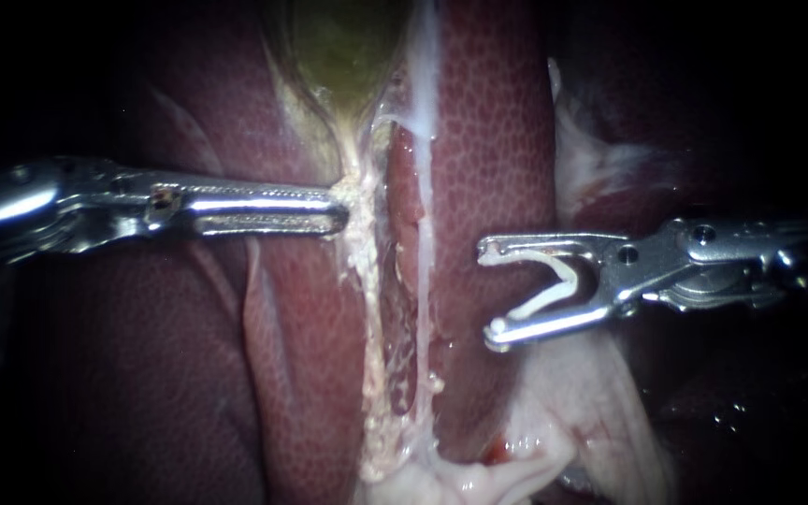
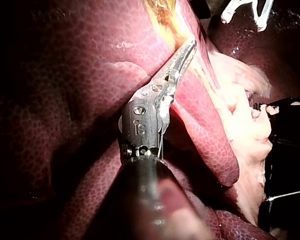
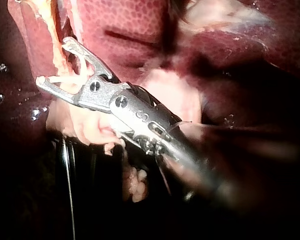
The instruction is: Grabbing gallbladder
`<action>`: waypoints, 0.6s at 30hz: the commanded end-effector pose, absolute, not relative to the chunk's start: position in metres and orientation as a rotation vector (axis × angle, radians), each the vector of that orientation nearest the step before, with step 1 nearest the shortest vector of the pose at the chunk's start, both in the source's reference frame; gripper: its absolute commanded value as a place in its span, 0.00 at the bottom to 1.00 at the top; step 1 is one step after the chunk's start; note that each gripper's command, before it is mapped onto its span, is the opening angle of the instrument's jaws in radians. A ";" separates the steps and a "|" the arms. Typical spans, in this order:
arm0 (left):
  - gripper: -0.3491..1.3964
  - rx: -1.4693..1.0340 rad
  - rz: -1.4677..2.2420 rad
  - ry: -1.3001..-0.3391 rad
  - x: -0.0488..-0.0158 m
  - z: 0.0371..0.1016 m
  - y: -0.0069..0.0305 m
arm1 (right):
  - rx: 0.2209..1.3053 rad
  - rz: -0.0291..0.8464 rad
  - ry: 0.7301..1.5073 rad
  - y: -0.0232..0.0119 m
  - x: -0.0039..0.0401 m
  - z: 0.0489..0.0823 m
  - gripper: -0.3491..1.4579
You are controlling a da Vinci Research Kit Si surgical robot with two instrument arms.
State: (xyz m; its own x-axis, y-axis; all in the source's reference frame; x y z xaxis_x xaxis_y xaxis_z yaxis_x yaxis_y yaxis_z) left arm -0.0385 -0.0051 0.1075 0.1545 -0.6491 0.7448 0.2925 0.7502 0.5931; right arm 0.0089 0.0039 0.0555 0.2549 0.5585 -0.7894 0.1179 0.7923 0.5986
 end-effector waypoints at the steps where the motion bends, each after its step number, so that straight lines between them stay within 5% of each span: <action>1: 0.00 0.344 -0.694 -1.245 -0.0384 0.1074 -0.0050 | 0.627 0.327 1.299 0.0039 0.0088 0.0555 0.52; 18: 0.00 0.337 -0.742 -1.233 -0.0334 0.1040 -0.0018 | 0.627 0.327 1.299 0.0040 0.0088 0.0555 0.52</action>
